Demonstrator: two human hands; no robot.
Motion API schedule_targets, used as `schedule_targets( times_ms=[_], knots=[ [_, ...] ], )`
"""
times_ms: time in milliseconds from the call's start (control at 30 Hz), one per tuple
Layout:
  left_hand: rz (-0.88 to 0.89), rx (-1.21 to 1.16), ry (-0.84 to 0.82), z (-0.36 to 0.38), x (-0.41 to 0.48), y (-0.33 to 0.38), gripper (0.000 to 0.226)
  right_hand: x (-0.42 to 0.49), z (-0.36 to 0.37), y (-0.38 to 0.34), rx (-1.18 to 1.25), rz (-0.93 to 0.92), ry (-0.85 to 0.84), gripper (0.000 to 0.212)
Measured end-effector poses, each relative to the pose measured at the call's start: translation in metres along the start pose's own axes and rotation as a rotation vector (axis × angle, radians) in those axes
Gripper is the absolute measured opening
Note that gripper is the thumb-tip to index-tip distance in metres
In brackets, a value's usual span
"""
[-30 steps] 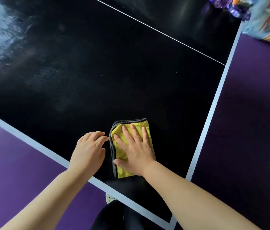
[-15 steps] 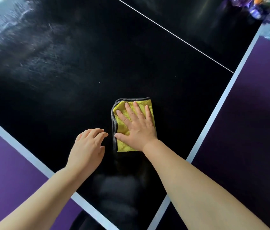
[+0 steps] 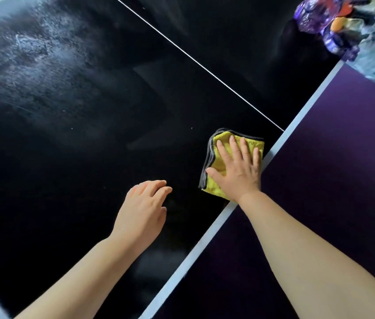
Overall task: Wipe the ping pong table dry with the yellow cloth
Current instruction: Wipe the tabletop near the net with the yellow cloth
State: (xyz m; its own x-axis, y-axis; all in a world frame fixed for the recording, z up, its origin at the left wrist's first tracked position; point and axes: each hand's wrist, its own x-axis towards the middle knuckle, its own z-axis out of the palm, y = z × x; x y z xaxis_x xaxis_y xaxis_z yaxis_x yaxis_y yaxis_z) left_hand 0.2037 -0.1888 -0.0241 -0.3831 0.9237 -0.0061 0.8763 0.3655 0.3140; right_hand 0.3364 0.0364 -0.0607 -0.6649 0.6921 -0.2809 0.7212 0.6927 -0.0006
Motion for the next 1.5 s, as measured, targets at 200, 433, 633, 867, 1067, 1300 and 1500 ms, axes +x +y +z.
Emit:
schedule_targets(
  times_ms=[200,433,633,867,1067,1300,1500],
  knots=[
    [-0.114,0.049,0.043,-0.021,-0.014,-0.012,0.051,0.01,-0.012,0.008,-0.023,0.074,-0.028,0.08],
    [-0.195,0.025,0.07,-0.034,-0.057,-0.025,0.051,-0.034,-0.016,-0.053,-0.041,0.022,-0.089,0.085],
    [-0.236,0.009,0.078,-0.046,-0.096,-0.04,0.052,-0.094,-0.003,-0.134,-0.062,-0.177,-0.161,0.087],
    [-0.34,0.037,0.068,-0.066,-0.143,-0.073,0.054,-0.122,0.002,-0.196,-0.12,-0.39,-0.198,0.086],
    [-0.378,0.03,0.026,-0.065,-0.146,-0.083,0.058,-0.101,-0.007,-0.193,-0.148,-0.519,-0.203,0.085],
    [-0.338,0.038,-0.035,-0.054,-0.089,-0.078,0.072,-0.01,-0.025,-0.185,-0.249,-0.828,-0.128,0.079],
    [-0.322,0.032,-0.03,-0.044,0.0,-0.069,0.073,0.087,-0.05,-0.174,-0.264,-0.936,-0.082,0.077]
  ],
)
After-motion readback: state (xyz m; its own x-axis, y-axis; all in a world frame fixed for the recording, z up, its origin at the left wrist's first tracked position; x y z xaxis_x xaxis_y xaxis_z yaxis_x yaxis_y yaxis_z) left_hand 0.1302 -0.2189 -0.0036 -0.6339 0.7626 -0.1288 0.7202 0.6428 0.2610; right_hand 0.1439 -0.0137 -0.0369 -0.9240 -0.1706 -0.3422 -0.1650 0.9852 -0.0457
